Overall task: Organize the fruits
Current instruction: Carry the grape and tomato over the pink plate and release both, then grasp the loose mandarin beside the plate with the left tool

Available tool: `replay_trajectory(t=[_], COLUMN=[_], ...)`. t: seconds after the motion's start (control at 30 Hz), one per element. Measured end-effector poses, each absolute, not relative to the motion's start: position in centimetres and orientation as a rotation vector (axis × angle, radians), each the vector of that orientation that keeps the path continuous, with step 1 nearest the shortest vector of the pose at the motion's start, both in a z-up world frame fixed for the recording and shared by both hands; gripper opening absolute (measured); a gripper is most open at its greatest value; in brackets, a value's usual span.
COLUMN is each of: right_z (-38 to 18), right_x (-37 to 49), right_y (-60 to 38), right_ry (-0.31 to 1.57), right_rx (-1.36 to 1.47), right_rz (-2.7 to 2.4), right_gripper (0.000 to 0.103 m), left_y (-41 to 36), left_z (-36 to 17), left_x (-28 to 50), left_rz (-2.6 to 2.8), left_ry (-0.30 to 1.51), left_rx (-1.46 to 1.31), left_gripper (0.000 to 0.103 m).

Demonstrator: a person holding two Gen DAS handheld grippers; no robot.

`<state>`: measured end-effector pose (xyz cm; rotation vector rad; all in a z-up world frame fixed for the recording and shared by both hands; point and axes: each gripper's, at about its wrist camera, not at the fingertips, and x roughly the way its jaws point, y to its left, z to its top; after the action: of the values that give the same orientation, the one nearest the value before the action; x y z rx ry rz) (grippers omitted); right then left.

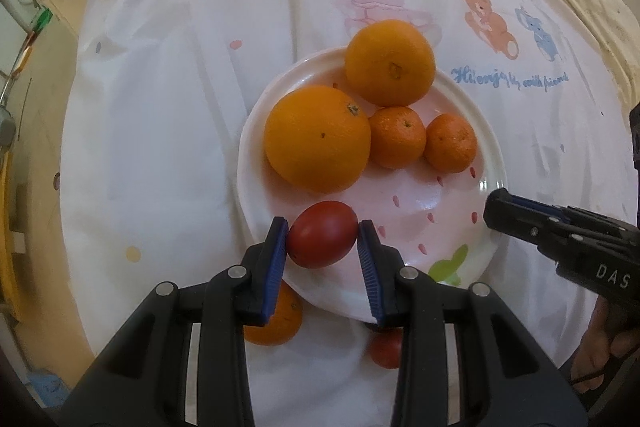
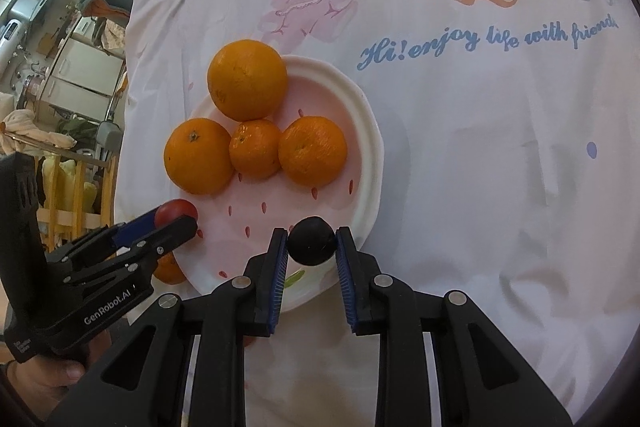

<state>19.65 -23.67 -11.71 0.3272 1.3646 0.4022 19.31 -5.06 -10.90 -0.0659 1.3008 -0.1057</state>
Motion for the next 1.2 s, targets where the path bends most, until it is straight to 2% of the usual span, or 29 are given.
replay_trajectory(t=[0.13, 0.2, 0.23, 0.27, 0.33, 0.4, 0.43, 0.47, 0.53, 0.6, 1.2], right_z=[-11.4, -11.4, -11.4, -11.3, -10.9, -10.6, -10.5, -10.5, -10.6, -10.4, -6.2], right_x=[19.8, 19.9, 20.0, 20.0, 20.1, 20.2, 20.3, 20.4, 20.4, 20.5, 16.5], right_y=[-24.1, -24.5, -24.7, -24.9, -25.4, -25.6, -25.8, -25.9, -26.0, -26.0, -25.9], right_ry=[1.356, 1.357, 1.356, 1.353, 1.330, 1.317, 1.313, 1.311, 1.313, 1.306, 1.181], right_rx=[0.342, 0.346, 0.358, 0.373, 0.404, 0.411, 0.412, 0.417, 0.420, 0.417, 0.327], right_rz=[0.385, 0.367, 0.363, 0.360, 0.346, 0.347, 0.343, 0.340, 0.338, 0.334, 0.347], right_gripper=[0.028, 0.032, 0.046, 0.067, 0.079, 0.079, 0.079, 0.079, 0.079, 0.079, 0.079], left_y=[-5.4, -5.5, -5.5, -5.5, -5.5, -5.5, -5.4, -5.3, -5.3, -5.5, -1.9], left_z=[-10.9, -11.1, -11.2, -11.3, -11.5, -11.7, -11.7, -11.7, -11.2, -10.7, -5.5], left_x=[19.2, 19.1, 19.2, 19.2, 19.2, 19.3, 19.3, 19.3, 19.2, 19.1, 14.8], left_rz=[-0.114, -0.122, -0.121, -0.117, -0.112, -0.123, -0.129, -0.135, -0.150, -0.145, -0.060], left_ry=[1.292, 1.296, 1.297, 1.300, 1.306, 1.314, 1.321, 1.320, 1.304, 1.281, 1.103], left_rx=[-0.051, -0.052, -0.052, -0.050, -0.054, -0.067, -0.081, -0.100, -0.121, -0.106, -0.092], left_gripper=[0.032, 0.032, 0.032, 0.032, 0.032, 0.034, 0.047, 0.054, 0.075, 0.082, 0.082])
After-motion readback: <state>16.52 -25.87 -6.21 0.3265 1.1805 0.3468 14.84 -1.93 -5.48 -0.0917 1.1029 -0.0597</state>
